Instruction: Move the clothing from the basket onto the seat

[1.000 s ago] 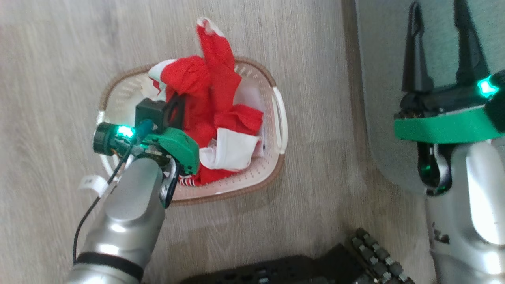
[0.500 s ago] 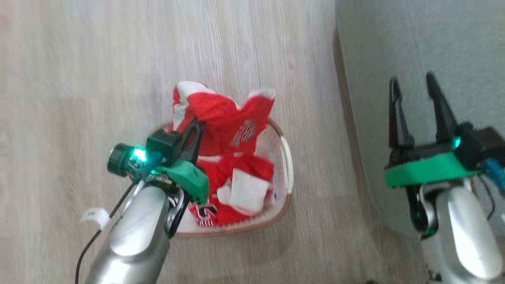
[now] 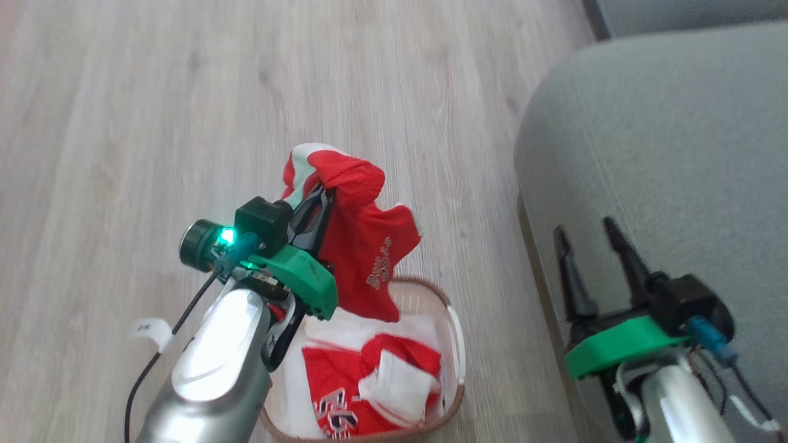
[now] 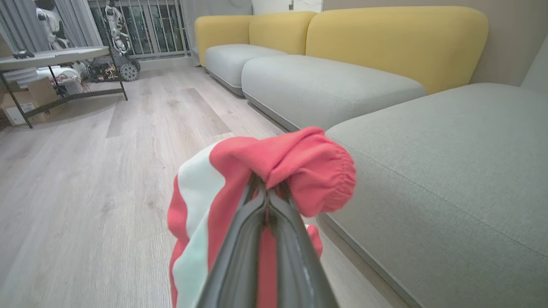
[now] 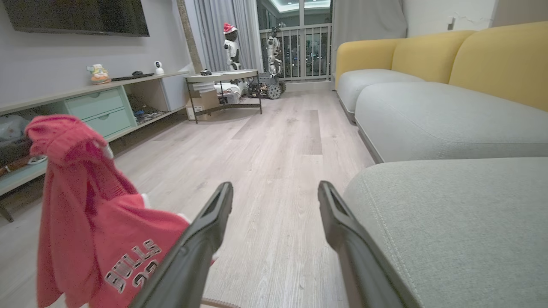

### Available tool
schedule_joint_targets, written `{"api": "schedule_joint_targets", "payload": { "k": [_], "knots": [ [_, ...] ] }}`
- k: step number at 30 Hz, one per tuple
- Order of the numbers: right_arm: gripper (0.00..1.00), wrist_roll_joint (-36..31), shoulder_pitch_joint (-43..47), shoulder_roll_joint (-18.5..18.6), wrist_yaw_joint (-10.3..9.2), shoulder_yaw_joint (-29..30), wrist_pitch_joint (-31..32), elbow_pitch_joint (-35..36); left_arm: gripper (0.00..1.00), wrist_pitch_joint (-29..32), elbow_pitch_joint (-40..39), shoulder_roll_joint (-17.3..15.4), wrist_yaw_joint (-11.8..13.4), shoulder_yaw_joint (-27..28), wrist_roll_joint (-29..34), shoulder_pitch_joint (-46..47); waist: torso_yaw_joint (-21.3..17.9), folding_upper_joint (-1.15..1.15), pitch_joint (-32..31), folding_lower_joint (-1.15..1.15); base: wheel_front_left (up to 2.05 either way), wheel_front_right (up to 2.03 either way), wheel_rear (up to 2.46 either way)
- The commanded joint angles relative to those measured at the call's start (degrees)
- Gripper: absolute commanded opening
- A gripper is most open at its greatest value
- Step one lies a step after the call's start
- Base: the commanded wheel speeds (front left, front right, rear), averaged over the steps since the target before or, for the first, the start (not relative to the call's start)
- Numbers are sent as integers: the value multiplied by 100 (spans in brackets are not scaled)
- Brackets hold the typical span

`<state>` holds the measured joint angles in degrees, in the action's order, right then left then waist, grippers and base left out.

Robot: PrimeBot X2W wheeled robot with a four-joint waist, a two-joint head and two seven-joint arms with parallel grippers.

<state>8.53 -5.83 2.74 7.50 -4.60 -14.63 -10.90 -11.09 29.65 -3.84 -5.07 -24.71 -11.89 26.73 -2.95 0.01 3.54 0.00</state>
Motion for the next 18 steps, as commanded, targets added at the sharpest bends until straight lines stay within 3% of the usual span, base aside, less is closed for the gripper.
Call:
{"api": "schedule_joint_targets", "payload": {
  "k": [1, 9, 18],
  "knots": [
    [100, -36, -84, 14, -1, -183, -37, 162, 0, 5, -244, -124, -21, 167, -32, 323, 23, -1, -337, 0, 0, 0, 0],
    [100, 20, -257, 14, -1, -817, -37, 76, 0, 229, -543, -76, -60, 36, -104, 692, 74, -1, -653, 0, 0, 0, 0],
    [100, -89, -1071, 14, -1, -1709, -37, -329, 0, 356, -697, 38, -79, -302, -239, 965, 242, -1, -836, 0, 0, 0, 0]
  ]
}}
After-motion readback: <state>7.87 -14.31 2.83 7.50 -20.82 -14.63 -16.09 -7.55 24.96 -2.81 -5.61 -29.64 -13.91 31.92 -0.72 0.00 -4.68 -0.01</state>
